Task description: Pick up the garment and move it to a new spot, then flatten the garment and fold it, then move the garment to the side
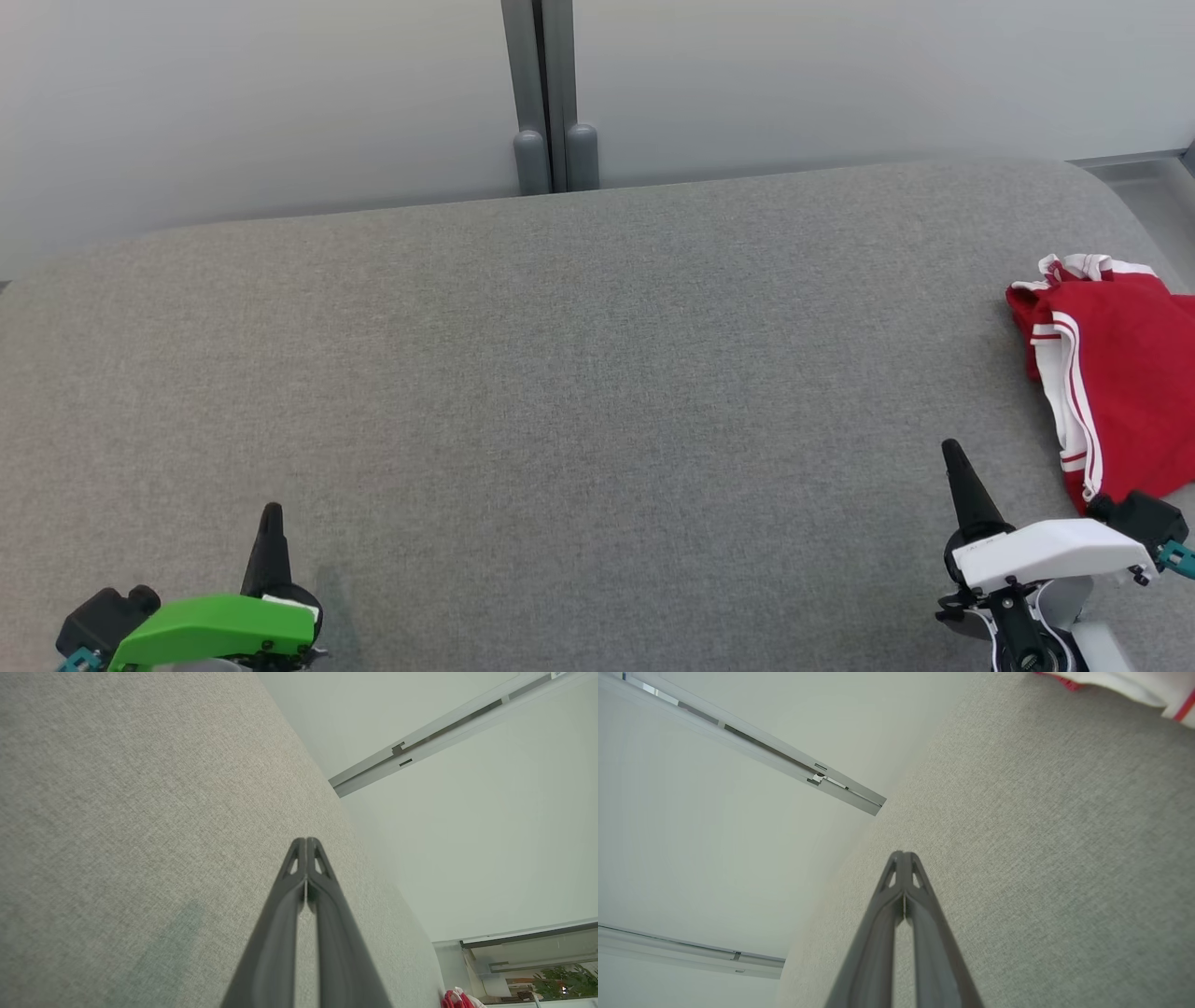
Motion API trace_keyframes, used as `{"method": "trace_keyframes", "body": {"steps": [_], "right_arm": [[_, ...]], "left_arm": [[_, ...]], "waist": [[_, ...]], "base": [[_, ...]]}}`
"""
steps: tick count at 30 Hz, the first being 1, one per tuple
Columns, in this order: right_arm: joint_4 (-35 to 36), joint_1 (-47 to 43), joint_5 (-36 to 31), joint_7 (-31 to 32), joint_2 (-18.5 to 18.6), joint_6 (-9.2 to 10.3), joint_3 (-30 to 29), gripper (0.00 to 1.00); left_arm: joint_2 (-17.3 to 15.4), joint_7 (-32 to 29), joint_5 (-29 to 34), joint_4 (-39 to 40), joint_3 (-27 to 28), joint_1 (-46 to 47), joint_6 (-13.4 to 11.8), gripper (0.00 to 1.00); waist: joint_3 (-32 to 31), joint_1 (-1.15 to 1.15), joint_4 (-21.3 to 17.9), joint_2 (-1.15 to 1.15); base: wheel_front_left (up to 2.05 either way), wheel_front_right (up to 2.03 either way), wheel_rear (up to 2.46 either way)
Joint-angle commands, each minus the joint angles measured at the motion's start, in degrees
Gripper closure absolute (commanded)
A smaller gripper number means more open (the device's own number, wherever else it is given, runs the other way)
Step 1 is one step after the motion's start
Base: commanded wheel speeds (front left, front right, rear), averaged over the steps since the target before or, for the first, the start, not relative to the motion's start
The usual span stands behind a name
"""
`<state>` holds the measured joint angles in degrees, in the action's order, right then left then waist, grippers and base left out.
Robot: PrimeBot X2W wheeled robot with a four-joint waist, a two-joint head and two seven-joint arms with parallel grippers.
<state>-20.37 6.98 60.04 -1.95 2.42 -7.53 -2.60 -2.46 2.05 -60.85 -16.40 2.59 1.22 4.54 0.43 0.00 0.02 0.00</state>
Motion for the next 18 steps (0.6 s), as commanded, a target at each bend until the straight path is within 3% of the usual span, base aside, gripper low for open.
{"method": "trace_keyframes", "body": {"steps": [1,18], "right_arm": [[1.05,0.1,1.65,0.47,0.35,0.03,-0.33,1.0],[2.78,-0.21,11.18,3.04,0.42,0.04,-1.51,1.0]], "left_arm": [[-0.39,-0.43,-1.62,0.83,0.45,1.54,0.41,1.0],[-0.46,-2.98,-10.83,1.33,1.58,2.73,1.21,1.0]], "waist": [[0.0,0.0,0.0,0.0],[-0.07,0.0,0.0,0.0]], "base": [[0.0,0.0,0.0],[0.0,0.0,0.0]]}}
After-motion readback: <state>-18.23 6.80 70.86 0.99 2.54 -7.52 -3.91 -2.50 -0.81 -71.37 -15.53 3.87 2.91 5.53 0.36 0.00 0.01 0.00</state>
